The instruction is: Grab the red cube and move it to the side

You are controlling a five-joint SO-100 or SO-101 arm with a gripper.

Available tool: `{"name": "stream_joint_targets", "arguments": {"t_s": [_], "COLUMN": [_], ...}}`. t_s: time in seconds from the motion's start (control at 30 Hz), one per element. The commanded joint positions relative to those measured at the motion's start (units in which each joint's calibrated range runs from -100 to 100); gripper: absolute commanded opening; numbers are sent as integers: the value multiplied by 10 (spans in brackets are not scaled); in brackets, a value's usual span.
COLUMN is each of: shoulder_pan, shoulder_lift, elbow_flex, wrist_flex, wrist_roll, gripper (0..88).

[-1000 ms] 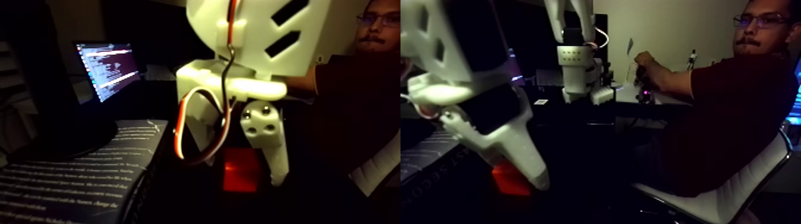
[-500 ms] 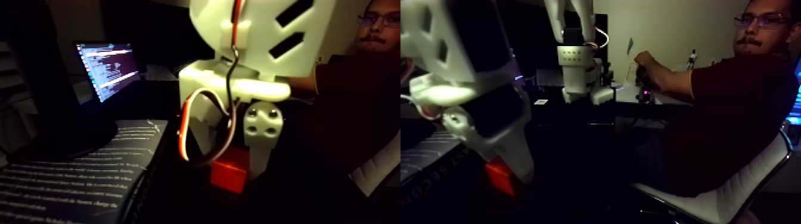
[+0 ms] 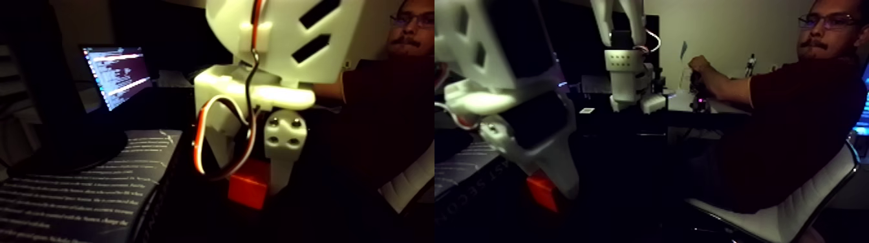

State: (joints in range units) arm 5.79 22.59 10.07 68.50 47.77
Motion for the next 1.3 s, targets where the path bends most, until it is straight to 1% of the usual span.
{"name": "stream_joint_targets", "arguments": {"t_s": [0.0, 0.17, 0.23, 0.37, 0.5, 0.63, 0.7, 0.8, 0.83, 0.93, 1.13, 1.27], "shoulder_pan": [-3, -4, -8, -19, -23, -15, -1, 36, 50, 84, 140, 171], "shoulder_lift": [-27, -143, -178, -230, -268, -299, -311, -313, -310, -286, -244, -209], "elbow_flex": [-6, -6, -7, -10, -10, -6, 0, 7, 11, 15, -58, -163], "wrist_flex": [19, 110, 128, 146, 172, 165, 147, 60, 38, 15, 31, 106], "wrist_roll": [-2, -6, -9, -29, -31, -32, -36, -74, -77, -64, -54, -57], "gripper": [109, 109, 109, 109, 109, 109, 109, 109, 109, 109, 109, 110]}}
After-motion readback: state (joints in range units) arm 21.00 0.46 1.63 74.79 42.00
